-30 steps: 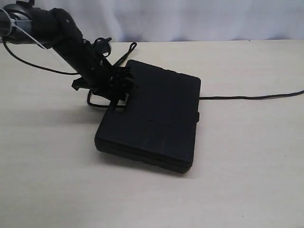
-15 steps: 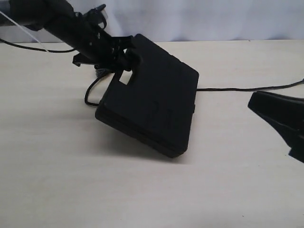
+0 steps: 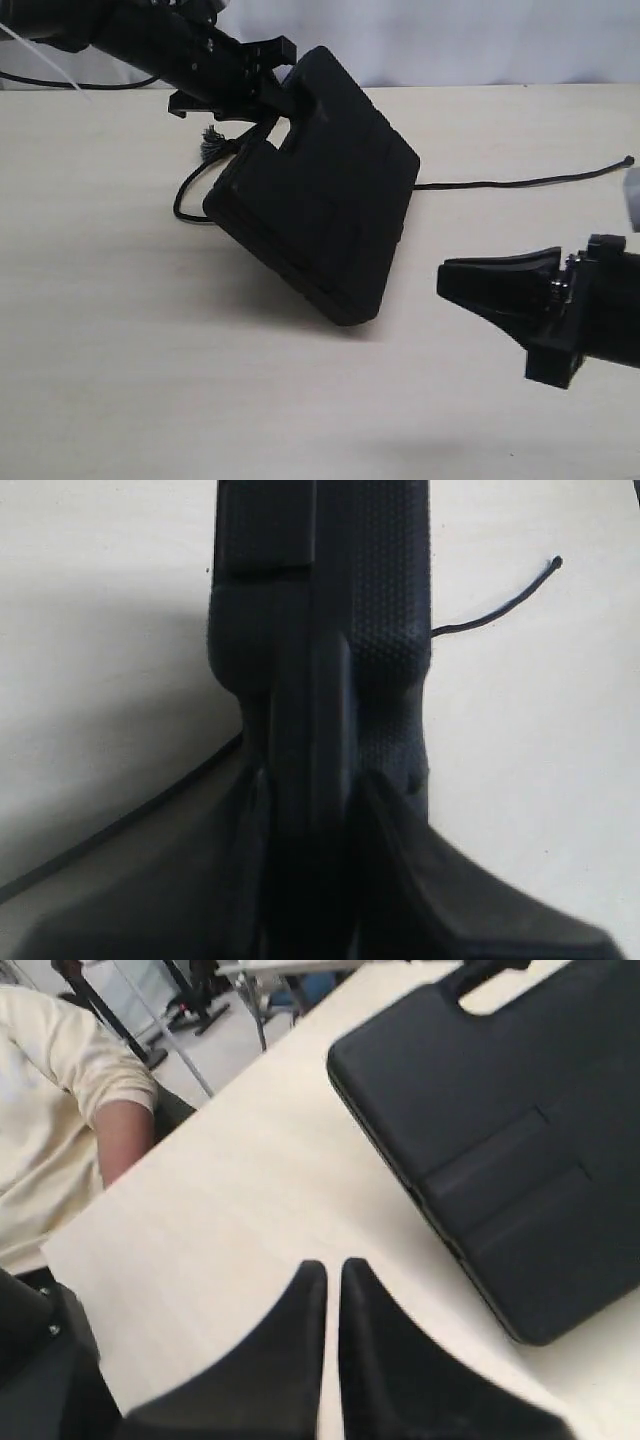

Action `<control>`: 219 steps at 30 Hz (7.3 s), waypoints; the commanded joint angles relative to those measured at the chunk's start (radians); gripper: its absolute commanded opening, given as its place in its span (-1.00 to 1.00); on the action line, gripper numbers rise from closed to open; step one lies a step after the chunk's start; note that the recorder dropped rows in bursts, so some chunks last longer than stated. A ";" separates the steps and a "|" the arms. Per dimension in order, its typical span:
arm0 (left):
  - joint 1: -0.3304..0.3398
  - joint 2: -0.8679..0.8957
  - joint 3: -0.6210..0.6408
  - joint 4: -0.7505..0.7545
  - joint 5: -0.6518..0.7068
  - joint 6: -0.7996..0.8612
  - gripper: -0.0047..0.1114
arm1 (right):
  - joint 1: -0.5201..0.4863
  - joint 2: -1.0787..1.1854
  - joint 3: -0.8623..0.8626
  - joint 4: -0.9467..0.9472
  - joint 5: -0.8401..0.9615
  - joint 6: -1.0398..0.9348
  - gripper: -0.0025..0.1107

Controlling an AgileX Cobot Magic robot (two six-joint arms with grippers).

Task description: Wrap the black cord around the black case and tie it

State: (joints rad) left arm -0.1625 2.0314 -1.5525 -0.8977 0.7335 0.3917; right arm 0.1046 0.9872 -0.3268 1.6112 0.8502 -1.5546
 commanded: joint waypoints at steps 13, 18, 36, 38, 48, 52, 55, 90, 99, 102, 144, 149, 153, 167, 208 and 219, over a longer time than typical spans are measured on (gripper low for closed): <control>-0.002 -0.025 -0.016 -0.075 0.008 -0.004 -0.92 | 0.709 0.226 -0.395 -2.238 -0.187 2.057 -0.88; -0.002 -0.025 -0.016 -0.075 0.008 -0.004 -0.92 | 0.713 0.242 -0.413 -2.376 -0.062 2.248 -0.88; -0.002 -0.025 -0.016 -0.056 0.028 -0.004 -0.92 | 1.305 0.423 -0.117 -3.356 0.157 3.639 -0.88; -0.002 -0.025 -0.016 -0.056 0.033 -0.004 -0.92 | 1.305 0.481 -0.128 -3.356 0.148 3.661 -0.88; -0.002 -0.025 -0.016 -0.056 0.041 -0.004 -0.92 | 1.305 0.711 -0.304 -3.356 0.210 3.603 0.08; -0.002 -0.025 -0.016 -0.056 0.059 -0.004 -0.92 | 1.304 0.794 -0.361 -3.356 0.321 3.625 0.59; -0.002 -0.025 -0.016 -0.056 0.064 -0.004 -0.92 | 1.279 0.858 -0.371 -3.356 0.322 3.642 0.75; -0.002 -0.025 -0.016 -0.046 0.104 0.085 -0.92 | 1.006 1.163 -0.696 -3.356 0.348 3.492 -0.86; -0.002 -0.025 -0.062 -0.027 0.139 0.159 -0.06 | 1.037 1.127 -0.614 -3.356 0.371 3.530 -0.88; 0.050 -0.044 -0.267 0.129 0.310 0.161 -0.02 | 1.037 1.035 -0.520 -3.356 0.371 3.612 -0.88; 0.080 0.076 0.098 0.702 -0.212 0.336 -0.02 | 0.642 0.550 -0.452 -3.356 -0.150 3.498 -0.88; 0.080 0.076 0.098 0.702 -0.206 0.336 -0.02 | 0.642 0.550 -0.384 -3.356 -0.195 3.530 -0.88; 0.080 0.076 0.098 0.702 -0.195 0.336 -0.02 | 0.642 0.550 -0.375 -3.356 -0.340 3.528 -0.88; 0.050 0.283 -0.172 0.694 -0.201 0.285 -0.02 | 0.642 0.550 -0.375 -3.356 -0.456 3.476 -0.88; -0.147 -0.519 0.682 -0.372 -0.376 1.751 -0.92 | 0.640 0.552 -0.195 -3.356 -0.229 3.596 -0.88; -0.223 -0.267 0.429 -0.407 -0.324 1.751 -0.92 | 0.642 0.552 -0.195 -3.356 -0.397 3.505 -0.88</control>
State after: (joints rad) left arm -0.3765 1.7419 -1.0975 -1.2858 0.3699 2.1108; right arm 0.7482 1.5331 -0.5312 -1.7643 0.5997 1.9845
